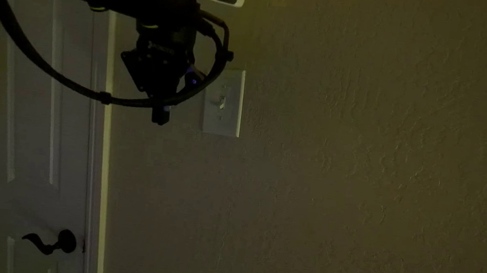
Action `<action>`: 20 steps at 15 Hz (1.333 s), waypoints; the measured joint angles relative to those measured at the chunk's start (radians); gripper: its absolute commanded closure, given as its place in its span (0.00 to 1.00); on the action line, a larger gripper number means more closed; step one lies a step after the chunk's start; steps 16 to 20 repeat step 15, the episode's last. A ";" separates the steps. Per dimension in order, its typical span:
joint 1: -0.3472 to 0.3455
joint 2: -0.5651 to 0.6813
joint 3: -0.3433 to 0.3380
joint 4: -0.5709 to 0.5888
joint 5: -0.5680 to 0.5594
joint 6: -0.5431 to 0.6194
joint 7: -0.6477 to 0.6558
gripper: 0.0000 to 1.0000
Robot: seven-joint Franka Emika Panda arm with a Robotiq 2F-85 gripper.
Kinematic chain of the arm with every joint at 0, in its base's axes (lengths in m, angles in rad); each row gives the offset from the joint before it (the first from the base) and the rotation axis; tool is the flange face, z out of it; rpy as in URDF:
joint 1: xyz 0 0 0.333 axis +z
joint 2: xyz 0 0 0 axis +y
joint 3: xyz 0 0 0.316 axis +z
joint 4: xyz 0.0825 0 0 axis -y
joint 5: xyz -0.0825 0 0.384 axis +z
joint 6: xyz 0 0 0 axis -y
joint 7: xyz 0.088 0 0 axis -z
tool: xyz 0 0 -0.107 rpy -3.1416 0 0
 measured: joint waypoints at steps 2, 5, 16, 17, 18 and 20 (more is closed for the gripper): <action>-0.005 -0.004 -0.010 -0.025 -0.044 -0.031 0.007 0.94; -0.007 -0.006 -0.023 -0.074 -0.158 -0.036 0.054 0.94; -0.006 -0.010 -0.027 -0.162 -0.253 -0.036 0.147 0.70; -0.006 -0.010 -0.027 -0.162 -0.253 -0.036 0.147 0.70; -0.006 -0.010 -0.027 -0.162 -0.253 -0.036 0.147 0.70; -0.006 -0.010 -0.027 -0.162 -0.253 -0.036 0.147 0.70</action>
